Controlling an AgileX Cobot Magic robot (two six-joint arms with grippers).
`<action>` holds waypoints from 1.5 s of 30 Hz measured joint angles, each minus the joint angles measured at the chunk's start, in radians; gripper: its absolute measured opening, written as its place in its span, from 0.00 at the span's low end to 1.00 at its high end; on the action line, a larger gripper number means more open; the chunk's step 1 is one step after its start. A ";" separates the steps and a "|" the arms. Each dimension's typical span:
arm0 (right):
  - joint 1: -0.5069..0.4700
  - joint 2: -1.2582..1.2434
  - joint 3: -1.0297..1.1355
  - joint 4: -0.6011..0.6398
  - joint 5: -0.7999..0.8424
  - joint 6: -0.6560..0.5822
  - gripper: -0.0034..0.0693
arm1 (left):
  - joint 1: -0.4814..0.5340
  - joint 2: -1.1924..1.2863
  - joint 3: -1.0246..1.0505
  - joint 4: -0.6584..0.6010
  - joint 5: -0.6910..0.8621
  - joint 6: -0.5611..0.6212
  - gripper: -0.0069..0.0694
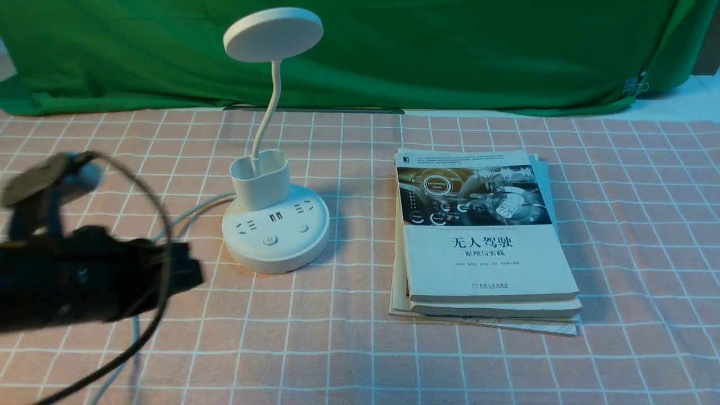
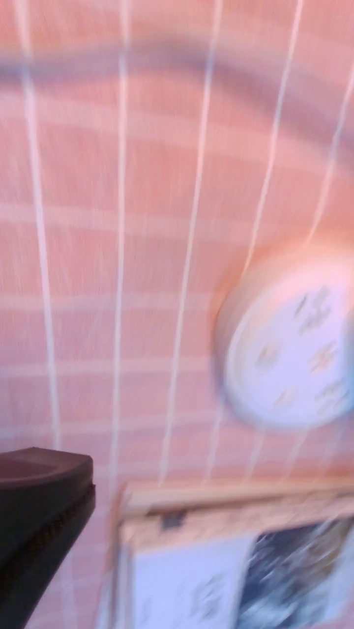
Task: Turn on the table lamp on the pink coffee tablecloth with your hand.
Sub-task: 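Press the power button on the lamp base to turn the lamp on with the left gripper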
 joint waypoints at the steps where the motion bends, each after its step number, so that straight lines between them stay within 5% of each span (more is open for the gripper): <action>1: 0.000 0.000 0.000 0.000 0.000 0.000 0.37 | -0.027 0.077 -0.045 -0.006 0.005 0.025 0.10; 3: 0.000 0.000 0.000 0.000 0.000 0.000 0.37 | -0.067 0.140 -0.104 0.029 -0.006 0.015 0.10; 11: 0.000 0.000 0.000 0.000 0.000 -0.001 0.37 | -0.287 0.528 -0.485 0.710 -0.115 -0.451 0.10; 14: 0.000 0.000 0.000 0.000 0.000 -0.001 0.37 | -0.300 0.629 -0.576 0.836 -0.108 -0.552 0.10; 45: 0.000 0.000 0.000 0.000 0.000 -0.001 0.37 | -0.303 0.788 -0.652 0.846 -0.235 -0.627 0.12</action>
